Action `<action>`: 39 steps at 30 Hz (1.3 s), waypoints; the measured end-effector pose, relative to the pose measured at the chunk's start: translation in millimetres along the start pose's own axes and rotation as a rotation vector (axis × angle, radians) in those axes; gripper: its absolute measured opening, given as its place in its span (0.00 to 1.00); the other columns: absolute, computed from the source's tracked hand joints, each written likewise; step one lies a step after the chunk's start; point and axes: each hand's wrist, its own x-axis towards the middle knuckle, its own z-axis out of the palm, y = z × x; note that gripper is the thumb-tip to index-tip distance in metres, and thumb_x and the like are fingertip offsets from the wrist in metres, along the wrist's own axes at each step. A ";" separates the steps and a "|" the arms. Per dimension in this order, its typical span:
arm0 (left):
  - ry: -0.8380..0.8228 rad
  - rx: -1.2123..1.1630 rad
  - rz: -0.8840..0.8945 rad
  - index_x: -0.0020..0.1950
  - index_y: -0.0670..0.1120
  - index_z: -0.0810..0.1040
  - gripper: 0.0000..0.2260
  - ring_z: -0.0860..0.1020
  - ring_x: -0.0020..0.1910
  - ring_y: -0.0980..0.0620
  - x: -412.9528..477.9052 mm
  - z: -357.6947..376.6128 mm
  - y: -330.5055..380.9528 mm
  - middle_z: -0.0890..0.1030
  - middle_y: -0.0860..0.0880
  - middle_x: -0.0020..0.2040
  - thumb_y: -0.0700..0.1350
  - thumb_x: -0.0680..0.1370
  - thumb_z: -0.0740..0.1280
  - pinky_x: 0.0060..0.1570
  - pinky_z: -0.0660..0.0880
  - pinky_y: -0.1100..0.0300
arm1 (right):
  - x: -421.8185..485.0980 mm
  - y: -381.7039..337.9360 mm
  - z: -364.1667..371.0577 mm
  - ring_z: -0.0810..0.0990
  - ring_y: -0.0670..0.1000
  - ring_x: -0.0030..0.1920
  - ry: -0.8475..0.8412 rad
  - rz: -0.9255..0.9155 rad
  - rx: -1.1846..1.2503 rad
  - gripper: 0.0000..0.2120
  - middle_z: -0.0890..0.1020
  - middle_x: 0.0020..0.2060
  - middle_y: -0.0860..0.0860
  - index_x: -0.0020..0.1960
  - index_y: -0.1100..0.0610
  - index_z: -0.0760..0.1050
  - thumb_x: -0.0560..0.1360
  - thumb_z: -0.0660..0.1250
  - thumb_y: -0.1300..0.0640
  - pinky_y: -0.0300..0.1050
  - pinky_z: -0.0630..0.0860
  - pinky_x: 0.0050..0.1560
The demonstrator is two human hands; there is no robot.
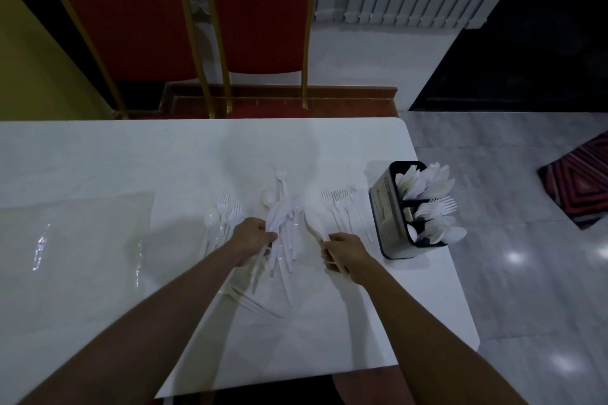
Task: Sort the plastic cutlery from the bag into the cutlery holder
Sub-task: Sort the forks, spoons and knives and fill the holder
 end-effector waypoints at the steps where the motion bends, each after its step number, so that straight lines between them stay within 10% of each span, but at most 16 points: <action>1: 0.023 0.018 0.013 0.52 0.36 0.80 0.10 0.82 0.47 0.39 -0.4 -0.6 -0.5 0.83 0.36 0.48 0.41 0.75 0.70 0.52 0.79 0.46 | -0.5 -0.6 0.5 0.75 0.52 0.35 0.003 -0.012 -0.019 0.10 0.78 0.38 0.58 0.55 0.65 0.77 0.76 0.62 0.65 0.44 0.74 0.37; 5: 0.097 0.103 0.031 0.53 0.30 0.77 0.15 0.80 0.44 0.38 -5.3 -4.5 1.0 0.79 0.30 0.50 0.41 0.75 0.70 0.42 0.76 0.55 | -1.8 -6.4 -0.2 0.78 0.52 0.46 0.034 -0.095 -0.176 0.11 0.81 0.45 0.52 0.56 0.59 0.80 0.75 0.67 0.60 0.43 0.75 0.45; 9: 0.126 0.085 0.018 0.38 0.37 0.81 0.06 0.79 0.38 0.44 -7.1 -11.7 3.9 0.76 0.43 0.31 0.39 0.71 0.74 0.49 0.80 0.45 | -8.4 -12.4 -4.4 0.80 0.53 0.53 0.123 -0.127 -0.088 0.12 0.82 0.50 0.51 0.56 0.54 0.81 0.72 0.72 0.58 0.48 0.78 0.56; 18: 0.039 -0.172 0.086 0.51 0.34 0.81 0.11 0.75 0.34 0.48 -18.8 -15.0 60.1 0.81 0.43 0.36 0.37 0.71 0.74 0.27 0.68 0.67 | -54.9 -62.7 -41.3 0.78 0.49 0.37 0.126 -0.430 0.088 0.06 0.78 0.35 0.51 0.43 0.58 0.78 0.73 0.71 0.67 0.39 0.81 0.41; 30: -0.134 -0.640 0.358 0.54 0.39 0.75 0.07 0.79 0.49 0.47 -42.8 103.1 189.3 0.79 0.43 0.47 0.34 0.77 0.65 0.56 0.77 0.53 | -89.7 -100.3 -188.0 0.83 0.47 0.38 0.656 -0.579 -0.345 0.06 0.85 0.36 0.51 0.43 0.55 0.83 0.68 0.75 0.55 0.34 0.74 0.34; 39: 0.127 -0.239 0.582 0.52 0.43 0.81 0.08 0.80 0.48 0.49 -27.6 160.0 190.2 0.83 0.47 0.48 0.42 0.74 0.71 0.53 0.76 0.57 | -63.5 -96.7 -194.3 0.78 0.51 0.35 0.644 -0.501 -0.620 0.13 0.77 0.31 0.51 0.37 0.57 0.78 0.65 0.78 0.50 0.41 0.69 0.32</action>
